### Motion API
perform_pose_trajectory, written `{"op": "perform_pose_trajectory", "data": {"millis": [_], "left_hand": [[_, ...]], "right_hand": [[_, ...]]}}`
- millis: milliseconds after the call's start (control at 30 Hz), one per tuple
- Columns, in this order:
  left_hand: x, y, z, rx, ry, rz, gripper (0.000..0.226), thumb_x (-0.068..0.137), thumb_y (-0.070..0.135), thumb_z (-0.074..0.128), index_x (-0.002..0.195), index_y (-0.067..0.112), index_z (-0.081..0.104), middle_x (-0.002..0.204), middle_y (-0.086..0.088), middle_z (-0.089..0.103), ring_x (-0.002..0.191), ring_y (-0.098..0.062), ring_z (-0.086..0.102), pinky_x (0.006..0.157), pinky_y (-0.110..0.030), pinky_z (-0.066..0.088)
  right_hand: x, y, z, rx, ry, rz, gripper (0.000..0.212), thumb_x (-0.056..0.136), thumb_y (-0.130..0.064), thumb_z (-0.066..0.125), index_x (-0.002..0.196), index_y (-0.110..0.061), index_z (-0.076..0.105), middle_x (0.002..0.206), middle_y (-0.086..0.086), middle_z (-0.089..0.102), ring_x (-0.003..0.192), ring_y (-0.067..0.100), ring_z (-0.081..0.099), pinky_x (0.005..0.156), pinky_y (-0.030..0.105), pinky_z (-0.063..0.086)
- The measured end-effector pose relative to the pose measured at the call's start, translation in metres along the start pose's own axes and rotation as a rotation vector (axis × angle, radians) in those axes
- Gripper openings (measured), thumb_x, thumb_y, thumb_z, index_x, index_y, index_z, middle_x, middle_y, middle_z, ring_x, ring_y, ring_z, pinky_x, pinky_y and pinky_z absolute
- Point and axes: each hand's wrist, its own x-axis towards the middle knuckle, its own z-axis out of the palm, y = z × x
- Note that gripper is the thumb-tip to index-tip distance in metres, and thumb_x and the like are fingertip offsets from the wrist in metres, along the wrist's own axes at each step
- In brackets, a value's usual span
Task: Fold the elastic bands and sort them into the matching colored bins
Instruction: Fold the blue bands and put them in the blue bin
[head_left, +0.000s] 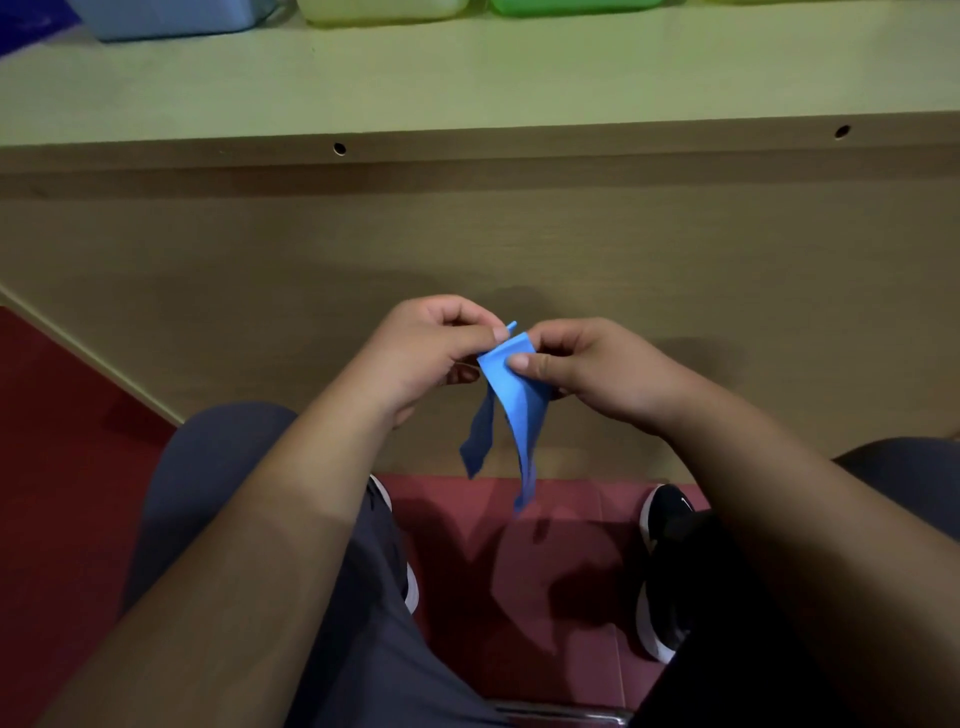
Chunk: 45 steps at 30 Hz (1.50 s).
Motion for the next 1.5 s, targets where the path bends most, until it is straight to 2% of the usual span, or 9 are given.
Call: {"op": "perform_pose_trajectory", "data": {"millis": [67, 267, 433, 600, 933, 1067, 1233, 1333, 1500], "left_hand": [[-0.0022, 0.0014, 0.001, -0.032, -0.038, -0.029, 0.003, 0.093, 0.01, 0.077, 0.095, 0.011, 0.076, 0.084, -0.003, 0.075, 0.073, -0.011, 0.068, 0.07, -0.025, 0.054], [-0.0053, 0.004, 0.0008, -0.086, -0.109, -0.08, 0.003, 0.096, 0.011, 0.075, 0.095, 0.013, 0.074, 0.085, -0.002, 0.074, 0.074, -0.01, 0.066, 0.067, -0.022, 0.053], [-0.0078, 0.0064, 0.0005, -0.107, -0.132, -0.091, 0.006, 0.095, 0.012, 0.075, 0.091, 0.017, 0.074, 0.083, 0.0, 0.073, 0.071, -0.009, 0.064, 0.069, -0.024, 0.052], [-0.0095, 0.007, 0.0012, -0.123, -0.138, -0.106, 0.004, 0.095, 0.012, 0.075, 0.093, 0.015, 0.075, 0.084, -0.002, 0.075, 0.073, -0.009, 0.066, 0.072, -0.024, 0.053], [-0.009, 0.0053, -0.0013, -0.137, -0.145, -0.111, 0.002, 0.096, 0.012, 0.075, 0.096, 0.013, 0.076, 0.088, -0.004, 0.076, 0.078, -0.01, 0.069, 0.07, -0.021, 0.057], [-0.008, 0.0041, -0.0011, -0.128, -0.139, -0.111, 0.008, 0.094, 0.013, 0.076, 0.101, 0.009, 0.078, 0.092, -0.006, 0.078, 0.082, -0.011, 0.07, 0.071, -0.021, 0.056], [-0.0068, 0.0022, -0.0003, 0.049, -0.144, -0.001, 0.017, 0.086, 0.011, 0.085, 0.102, 0.013, 0.081, 0.091, -0.003, 0.076, 0.082, -0.01, 0.064, 0.067, -0.021, 0.051], [-0.0049, 0.0008, -0.0006, 0.166, -0.146, 0.094, 0.024, 0.085, -0.001, 0.081, 0.102, 0.016, 0.079, 0.089, -0.003, 0.074, 0.079, -0.01, 0.063, 0.064, -0.021, 0.047], [-0.0023, -0.0001, -0.0006, 0.251, -0.061, 0.209, 0.026, 0.087, -0.004, 0.074, 0.099, 0.017, 0.081, 0.08, 0.002, 0.068, 0.068, -0.008, 0.055, 0.067, -0.027, 0.046]], "right_hand": [[0.0022, -0.0002, 0.0006, 0.027, 0.017, 0.015, 0.013, 0.103, -0.016, 0.07, 0.1, -0.005, 0.076, 0.084, -0.001, 0.074, 0.075, 0.007, 0.064, 0.073, 0.021, 0.055], [0.0035, 0.0008, -0.0011, 0.063, 0.034, 0.076, 0.016, 0.099, -0.022, 0.076, 0.088, -0.011, 0.076, 0.08, 0.002, 0.075, 0.072, 0.011, 0.066, 0.069, 0.024, 0.055], [0.0045, 0.0022, -0.0023, 0.037, 0.065, 0.075, 0.02, 0.099, -0.026, 0.076, 0.099, -0.006, 0.079, 0.094, 0.018, 0.079, 0.081, 0.016, 0.066, 0.081, 0.039, 0.054], [0.0024, 0.0015, -0.0036, -0.017, 0.072, 0.077, 0.021, 0.099, -0.03, 0.075, 0.097, -0.009, 0.079, 0.082, 0.002, 0.074, 0.076, 0.012, 0.062, 0.077, 0.036, 0.05], [0.0004, 0.0, -0.0037, -0.033, 0.079, 0.081, 0.026, 0.099, -0.035, 0.076, 0.098, -0.009, 0.079, 0.086, 0.006, 0.074, 0.078, 0.015, 0.061, 0.078, 0.037, 0.05], [-0.0013, -0.0013, -0.003, -0.054, 0.103, 0.1, 0.026, 0.098, -0.037, 0.077, 0.096, -0.011, 0.079, 0.087, 0.008, 0.077, 0.077, 0.012, 0.061, 0.076, 0.035, 0.05], [0.0003, -0.0002, -0.004, -0.089, 0.141, 0.128, 0.031, 0.092, -0.045, 0.08, 0.09, -0.013, 0.079, 0.083, 0.004, 0.074, 0.075, 0.011, 0.061, 0.073, 0.034, 0.052], [0.002, -0.0001, -0.004, -0.061, 0.151, 0.135, 0.027, 0.094, -0.038, 0.08, 0.09, -0.012, 0.078, 0.081, 0.003, 0.075, 0.075, 0.012, 0.064, 0.075, 0.036, 0.055], [0.0071, 0.0047, 0.002, -0.044, 0.252, 0.071, 0.029, 0.091, -0.034, 0.085, 0.108, -0.016, 0.071, 0.076, 0.002, 0.069, 0.067, 0.009, 0.064, 0.067, 0.03, 0.057]]}}
